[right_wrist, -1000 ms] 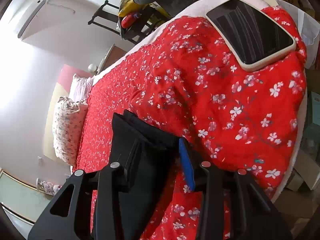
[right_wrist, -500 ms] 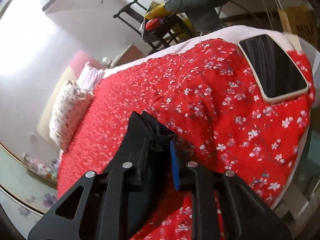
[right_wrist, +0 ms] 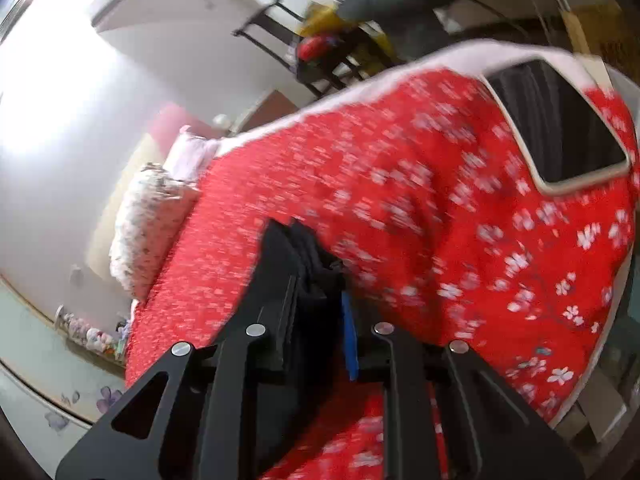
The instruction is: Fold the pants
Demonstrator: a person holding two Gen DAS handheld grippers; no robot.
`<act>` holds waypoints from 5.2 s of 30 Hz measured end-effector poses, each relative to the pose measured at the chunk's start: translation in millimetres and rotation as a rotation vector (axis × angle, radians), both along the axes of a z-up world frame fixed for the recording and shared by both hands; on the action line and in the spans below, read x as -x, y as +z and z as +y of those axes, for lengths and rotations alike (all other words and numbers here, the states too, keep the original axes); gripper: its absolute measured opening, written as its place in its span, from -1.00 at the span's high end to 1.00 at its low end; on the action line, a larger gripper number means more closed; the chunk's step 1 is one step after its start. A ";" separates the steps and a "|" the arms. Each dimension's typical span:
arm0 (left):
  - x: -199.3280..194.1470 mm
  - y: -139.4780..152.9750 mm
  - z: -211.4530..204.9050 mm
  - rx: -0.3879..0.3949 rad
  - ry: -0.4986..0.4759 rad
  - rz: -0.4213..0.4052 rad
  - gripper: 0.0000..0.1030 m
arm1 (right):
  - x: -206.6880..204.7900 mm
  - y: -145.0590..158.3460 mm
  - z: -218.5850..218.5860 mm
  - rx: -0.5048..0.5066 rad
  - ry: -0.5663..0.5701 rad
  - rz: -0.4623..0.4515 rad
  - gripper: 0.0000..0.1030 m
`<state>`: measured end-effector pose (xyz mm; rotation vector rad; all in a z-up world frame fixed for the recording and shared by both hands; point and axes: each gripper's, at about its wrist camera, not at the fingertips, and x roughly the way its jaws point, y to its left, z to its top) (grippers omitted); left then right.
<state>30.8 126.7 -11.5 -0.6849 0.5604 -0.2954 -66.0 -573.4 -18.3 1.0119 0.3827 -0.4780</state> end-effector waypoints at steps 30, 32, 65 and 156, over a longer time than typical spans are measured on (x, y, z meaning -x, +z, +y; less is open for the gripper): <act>4.6 -3.0 24.7 0.109 0.003 -0.017 -0.88 | -200.9 48.5 375.7 0.124 0.930 0.150 0.64; 4.8 -3.7 26.1 0.119 0.002 -0.016 -0.88 | -198.6 53.9 379.5 0.115 0.920 0.123 0.64; 8.7 4.4 20.3 0.088 -0.019 -0.029 -0.92 | -161.9 23.8 443.8 0.015 1.250 0.018 -0.29; -74.0 64.9 138.9 -0.155 0.446 0.374 0.58 | -99.3 40.0 325.2 -0.150 1.177 -0.406 -0.61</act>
